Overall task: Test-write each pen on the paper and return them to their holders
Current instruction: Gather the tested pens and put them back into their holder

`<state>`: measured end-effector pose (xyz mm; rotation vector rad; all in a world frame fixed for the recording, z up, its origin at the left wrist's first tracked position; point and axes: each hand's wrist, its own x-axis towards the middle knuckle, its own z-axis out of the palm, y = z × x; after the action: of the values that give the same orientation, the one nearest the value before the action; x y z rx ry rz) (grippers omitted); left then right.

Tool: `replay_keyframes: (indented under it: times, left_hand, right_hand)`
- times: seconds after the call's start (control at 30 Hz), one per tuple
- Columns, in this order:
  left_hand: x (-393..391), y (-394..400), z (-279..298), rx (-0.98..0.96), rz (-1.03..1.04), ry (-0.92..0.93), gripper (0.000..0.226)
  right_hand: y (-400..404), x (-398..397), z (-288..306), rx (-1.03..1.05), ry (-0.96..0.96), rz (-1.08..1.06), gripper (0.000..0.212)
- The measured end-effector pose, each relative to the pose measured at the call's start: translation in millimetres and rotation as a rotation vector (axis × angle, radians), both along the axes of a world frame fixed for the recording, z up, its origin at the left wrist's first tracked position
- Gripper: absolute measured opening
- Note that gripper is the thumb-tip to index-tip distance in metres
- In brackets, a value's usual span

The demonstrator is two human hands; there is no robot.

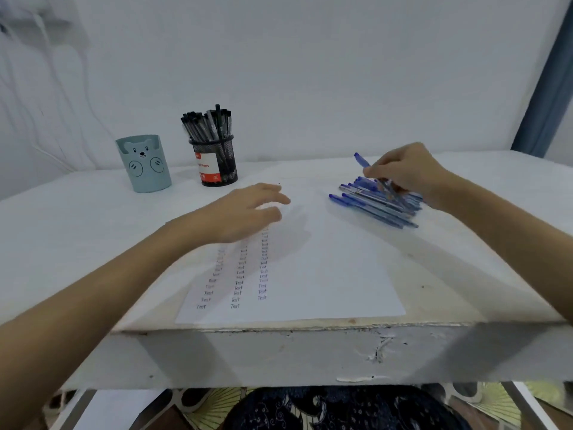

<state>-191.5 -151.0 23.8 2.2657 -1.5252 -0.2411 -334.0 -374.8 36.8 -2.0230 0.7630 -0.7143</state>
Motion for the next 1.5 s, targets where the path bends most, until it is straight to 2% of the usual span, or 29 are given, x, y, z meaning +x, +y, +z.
replay_keyframes:
  times: [0.17,0.33,0.43,0.5,0.6,0.7,0.83,1.03,1.27,1.5]
  left_hand:
    - [-22.5,-58.7,1.3,-0.02,0.0,-0.018,0.031]
    - [-38.8,-111.2,-6.3,0.054,0.095,0.022,0.023]
    - [-41.2,-128.4,-6.3,0.037,0.169,0.032,0.025]
    - [-40.5,-133.2,-5.6,0.025,0.216,0.034,0.028]
    - [-40.1,-141.0,-4.4,0.03,0.27,0.07,0.032]
    - [-42.8,-153.0,-3.7,0.042,0.297,0.096,0.036]
    - [-50.7,-174.0,-3.1,0.053,0.324,0.09,0.035]
    - [-59.0,-200.4,-4.4,0.072,0.337,0.104,0.026]
    - [-54.4,-204.7,-1.6,0.058,0.35,0.204,0.02]
    - [-50.9,-209.6,-0.8,0.043,0.336,0.262,0.018]
  right_hand:
    - [-46.5,-18.0,0.4,-0.173,0.18,-0.081,0.014]
    - [-74.4,-22.6,-4.2,-0.293,0.306,-0.126,0.026]
    - [-81.3,-20.2,-7.4,-0.3,0.406,-0.068,0.026]
    - [-86.3,-18.3,-8.9,-0.311,0.385,-0.064,0.028]
    - [-96.8,-16.8,-9.7,-0.313,0.422,-0.066,0.041]
    - [-97.7,-13.1,-14.5,-0.224,0.506,-0.017,0.051]
    - [-91.1,-8.0,-16.7,-0.231,0.509,0.032,0.041]
    - [-87.1,4.0,-14.5,-0.281,0.593,0.031,0.047]
    - [-81.8,14.0,-10.2,-0.347,0.719,0.004,0.035]
    - [-90.5,13.8,-15.6,-0.317,0.722,0.014,0.04]
